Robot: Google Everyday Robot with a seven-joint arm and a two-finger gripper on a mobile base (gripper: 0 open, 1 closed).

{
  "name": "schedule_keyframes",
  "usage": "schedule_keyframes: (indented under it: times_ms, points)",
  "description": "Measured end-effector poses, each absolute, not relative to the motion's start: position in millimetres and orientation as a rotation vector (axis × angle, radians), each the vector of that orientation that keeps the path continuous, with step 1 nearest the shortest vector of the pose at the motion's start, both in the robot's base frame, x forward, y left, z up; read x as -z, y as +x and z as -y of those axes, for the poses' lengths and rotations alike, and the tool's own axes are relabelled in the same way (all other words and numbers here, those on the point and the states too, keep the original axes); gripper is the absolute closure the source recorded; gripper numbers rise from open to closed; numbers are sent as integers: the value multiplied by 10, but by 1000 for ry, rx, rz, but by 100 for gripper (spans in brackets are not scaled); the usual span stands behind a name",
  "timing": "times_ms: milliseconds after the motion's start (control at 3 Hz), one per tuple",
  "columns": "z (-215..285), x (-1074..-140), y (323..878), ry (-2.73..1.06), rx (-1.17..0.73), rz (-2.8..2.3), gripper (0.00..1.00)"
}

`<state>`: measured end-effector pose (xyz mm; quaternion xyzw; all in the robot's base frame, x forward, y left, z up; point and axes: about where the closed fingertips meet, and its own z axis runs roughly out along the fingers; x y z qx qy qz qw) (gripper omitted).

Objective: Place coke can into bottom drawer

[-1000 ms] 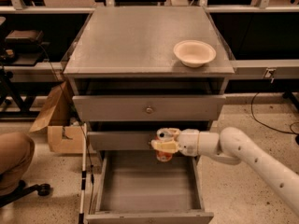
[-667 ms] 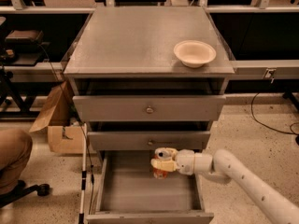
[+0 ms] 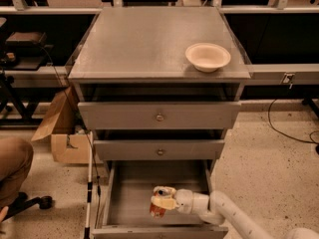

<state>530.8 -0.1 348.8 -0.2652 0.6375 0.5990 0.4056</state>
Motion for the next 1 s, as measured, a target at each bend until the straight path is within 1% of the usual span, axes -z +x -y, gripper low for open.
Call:
schedule_keyframes:
  times_ms: [333,667,1000]
  points:
    - [-262,-3030,5297,-562,-1508,-1603,73]
    - [-295,-2955,5338,-472,-1428,-1613,50]
    - [-224,-3034,5365,-448,-1338,-1603,26]
